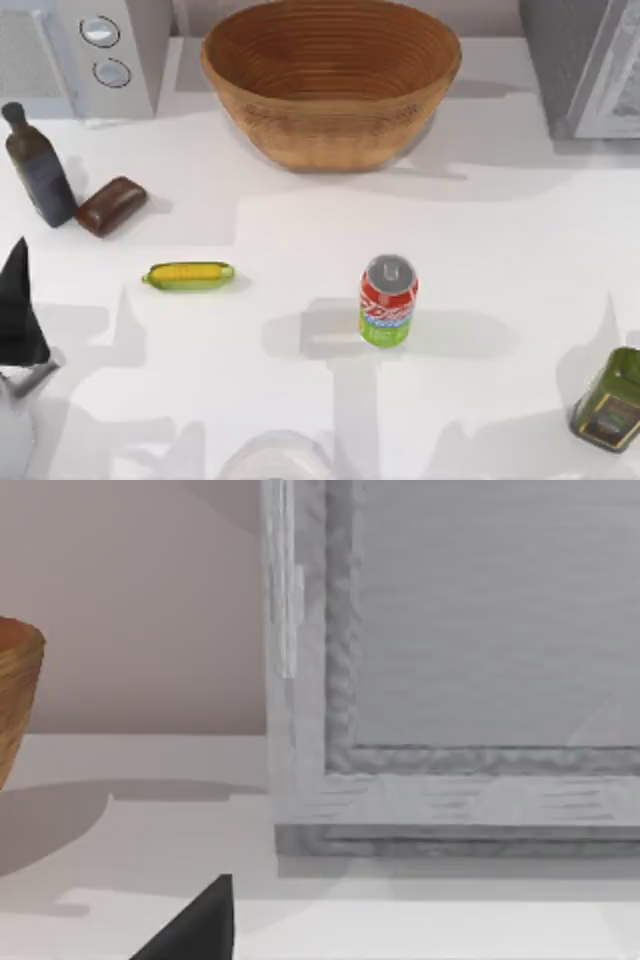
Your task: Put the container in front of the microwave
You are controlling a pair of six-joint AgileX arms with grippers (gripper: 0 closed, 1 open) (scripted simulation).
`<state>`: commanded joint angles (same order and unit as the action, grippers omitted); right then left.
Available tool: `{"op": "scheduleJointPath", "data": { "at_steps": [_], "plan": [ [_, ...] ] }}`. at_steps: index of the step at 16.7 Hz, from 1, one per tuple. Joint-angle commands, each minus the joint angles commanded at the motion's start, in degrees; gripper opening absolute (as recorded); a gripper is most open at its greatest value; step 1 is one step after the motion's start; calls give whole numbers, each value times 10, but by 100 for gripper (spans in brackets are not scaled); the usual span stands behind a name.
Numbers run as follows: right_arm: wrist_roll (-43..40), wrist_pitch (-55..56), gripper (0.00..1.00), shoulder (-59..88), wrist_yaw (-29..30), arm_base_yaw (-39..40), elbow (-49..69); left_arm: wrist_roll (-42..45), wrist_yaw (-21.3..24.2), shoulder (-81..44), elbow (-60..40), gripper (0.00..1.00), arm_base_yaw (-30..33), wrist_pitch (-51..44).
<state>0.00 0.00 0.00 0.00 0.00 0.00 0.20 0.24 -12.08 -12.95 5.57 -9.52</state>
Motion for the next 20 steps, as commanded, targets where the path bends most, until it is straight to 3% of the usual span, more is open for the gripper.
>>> {"op": "scheduleJointPath", "data": {
  "at_steps": [5,15,20],
  "plan": [
    [0,0,100,0,0,0,0,-1,0,-258,-242,100,95,-166],
    [0,0,100,0,0,0,0,-6,-1,-914,-827,100,310,-546],
    [0,0,100,0,0,0,0,-8,0,-1131,-1036,100,386,-676]
  ]
}}
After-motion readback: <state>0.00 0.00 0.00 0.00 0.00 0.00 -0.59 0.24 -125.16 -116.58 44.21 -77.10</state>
